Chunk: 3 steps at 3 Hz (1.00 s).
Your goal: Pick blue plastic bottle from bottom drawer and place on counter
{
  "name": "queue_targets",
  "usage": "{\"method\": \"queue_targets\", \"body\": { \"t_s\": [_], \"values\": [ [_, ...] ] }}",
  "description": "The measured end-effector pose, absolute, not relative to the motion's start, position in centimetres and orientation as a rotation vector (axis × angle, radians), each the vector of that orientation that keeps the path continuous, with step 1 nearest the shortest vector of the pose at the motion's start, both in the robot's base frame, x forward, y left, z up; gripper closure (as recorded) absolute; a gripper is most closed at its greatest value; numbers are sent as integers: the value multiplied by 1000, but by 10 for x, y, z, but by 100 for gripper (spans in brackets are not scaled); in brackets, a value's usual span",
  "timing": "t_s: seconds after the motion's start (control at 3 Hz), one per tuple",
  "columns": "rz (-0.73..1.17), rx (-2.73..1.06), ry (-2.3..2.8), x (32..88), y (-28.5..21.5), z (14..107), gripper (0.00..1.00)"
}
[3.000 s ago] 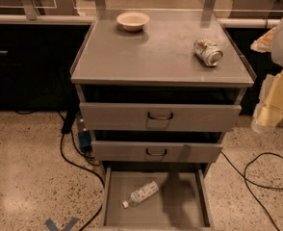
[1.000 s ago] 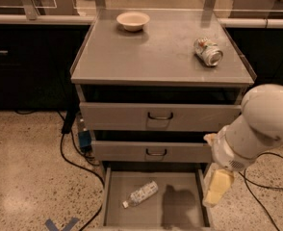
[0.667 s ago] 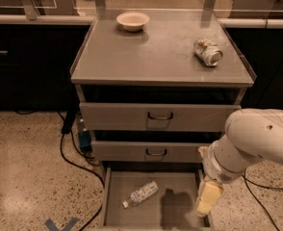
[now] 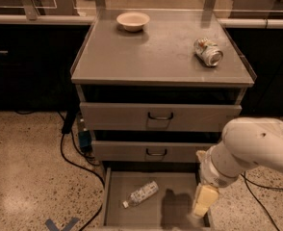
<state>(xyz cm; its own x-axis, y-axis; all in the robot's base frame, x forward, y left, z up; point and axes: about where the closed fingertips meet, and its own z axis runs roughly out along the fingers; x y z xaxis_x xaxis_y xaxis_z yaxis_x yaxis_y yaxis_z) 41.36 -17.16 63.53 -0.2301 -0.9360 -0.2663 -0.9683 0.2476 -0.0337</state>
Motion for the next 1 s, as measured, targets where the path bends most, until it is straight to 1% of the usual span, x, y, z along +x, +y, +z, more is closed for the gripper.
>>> {"method": "queue_targets", "body": {
  "t_s": [1.0],
  "values": [
    [255,-1778,2250,460,-145,475,0]
  ]
}}
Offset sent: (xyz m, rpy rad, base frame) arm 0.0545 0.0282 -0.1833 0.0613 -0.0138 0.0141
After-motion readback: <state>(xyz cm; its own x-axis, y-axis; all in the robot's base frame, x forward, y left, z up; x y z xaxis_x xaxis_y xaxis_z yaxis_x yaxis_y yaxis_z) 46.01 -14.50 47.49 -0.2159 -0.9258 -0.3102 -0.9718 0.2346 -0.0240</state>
